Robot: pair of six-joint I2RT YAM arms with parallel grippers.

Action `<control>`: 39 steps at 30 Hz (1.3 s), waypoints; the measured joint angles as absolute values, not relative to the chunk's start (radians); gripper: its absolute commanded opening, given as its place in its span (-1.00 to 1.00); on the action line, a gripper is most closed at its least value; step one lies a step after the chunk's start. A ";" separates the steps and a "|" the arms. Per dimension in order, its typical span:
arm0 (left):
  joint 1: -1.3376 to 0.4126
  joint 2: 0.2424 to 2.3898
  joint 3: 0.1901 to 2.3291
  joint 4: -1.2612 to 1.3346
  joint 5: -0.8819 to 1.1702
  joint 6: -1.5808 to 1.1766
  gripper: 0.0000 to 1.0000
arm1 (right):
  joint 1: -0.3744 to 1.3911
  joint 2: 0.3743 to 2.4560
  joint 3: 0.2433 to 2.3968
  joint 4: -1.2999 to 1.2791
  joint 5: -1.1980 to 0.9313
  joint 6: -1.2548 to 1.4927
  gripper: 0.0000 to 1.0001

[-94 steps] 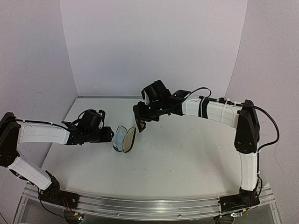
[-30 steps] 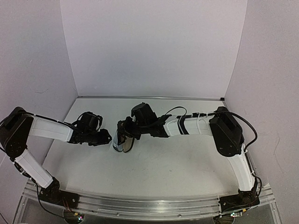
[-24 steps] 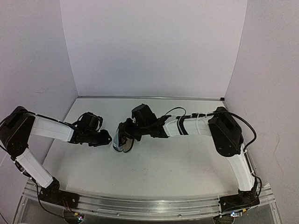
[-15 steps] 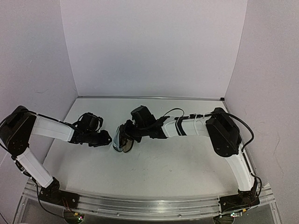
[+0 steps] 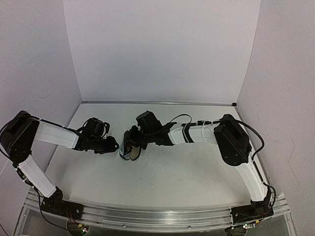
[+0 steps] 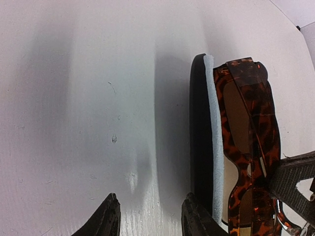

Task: Organize the sunglasses
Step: Place the sunglasses in the sunglasses case.

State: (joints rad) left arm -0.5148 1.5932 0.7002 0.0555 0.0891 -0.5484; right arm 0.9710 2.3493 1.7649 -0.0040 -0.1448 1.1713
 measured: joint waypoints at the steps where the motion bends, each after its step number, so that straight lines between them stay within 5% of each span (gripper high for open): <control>1: -0.515 1.593 0.701 0.056 0.094 -0.548 -0.14 | 0.971 2.351 1.765 -0.004 -0.145 1.172 -1.00; 39: -0.500 1.659 0.716 0.040 0.140 -0.539 -0.13 | 0.965 2.451 1.868 -0.020 -0.202 1.150 -1.00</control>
State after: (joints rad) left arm -0.4999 1.6588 0.7162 0.0402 0.1398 -0.5392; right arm 0.9649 2.4512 1.8683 -0.0200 -0.2024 1.1496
